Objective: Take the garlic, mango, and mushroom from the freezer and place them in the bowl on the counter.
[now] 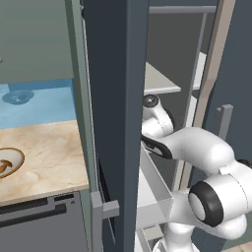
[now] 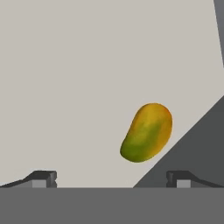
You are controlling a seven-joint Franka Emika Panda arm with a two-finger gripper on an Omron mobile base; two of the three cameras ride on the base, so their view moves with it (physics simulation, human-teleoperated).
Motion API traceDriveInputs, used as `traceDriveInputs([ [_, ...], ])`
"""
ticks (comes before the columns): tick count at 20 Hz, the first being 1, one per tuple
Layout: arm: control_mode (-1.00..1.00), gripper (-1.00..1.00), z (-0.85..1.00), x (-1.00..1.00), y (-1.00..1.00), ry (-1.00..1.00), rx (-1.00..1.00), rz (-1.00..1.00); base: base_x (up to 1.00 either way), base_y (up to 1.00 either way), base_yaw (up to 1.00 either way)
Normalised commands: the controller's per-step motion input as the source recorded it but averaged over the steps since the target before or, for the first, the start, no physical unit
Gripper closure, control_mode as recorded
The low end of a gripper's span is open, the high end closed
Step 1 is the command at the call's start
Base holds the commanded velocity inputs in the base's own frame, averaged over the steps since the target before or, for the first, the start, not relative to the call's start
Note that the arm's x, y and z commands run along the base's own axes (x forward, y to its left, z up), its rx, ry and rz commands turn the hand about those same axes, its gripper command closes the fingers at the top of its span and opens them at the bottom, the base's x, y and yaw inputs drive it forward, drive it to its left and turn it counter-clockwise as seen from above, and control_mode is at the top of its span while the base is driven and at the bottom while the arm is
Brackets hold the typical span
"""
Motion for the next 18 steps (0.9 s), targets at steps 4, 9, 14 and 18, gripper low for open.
traceDriveInputs([
  [4, -1.0, -1.0, -0.06, 0.19, 0.0, 0.0, 0.0, 0.0, 0.0, 0.0, 0.0],
  [9, -1.0, -1.0, -0.09, 0.19, 0.0, 0.0, 0.0, 0.0, 0.0, 0.0, 0.0],
  [14, -1.0, -1.0, -0.03, 0.22, 0.0, 0.0, 0.0, -0.01, 0.0, 0.0, 0.0],
  [18, -1.0, -1.0, 0.0, 0.06, 0.0, 0.0, 0.0, -0.02, 0.0, 0.0, 0.0],
])
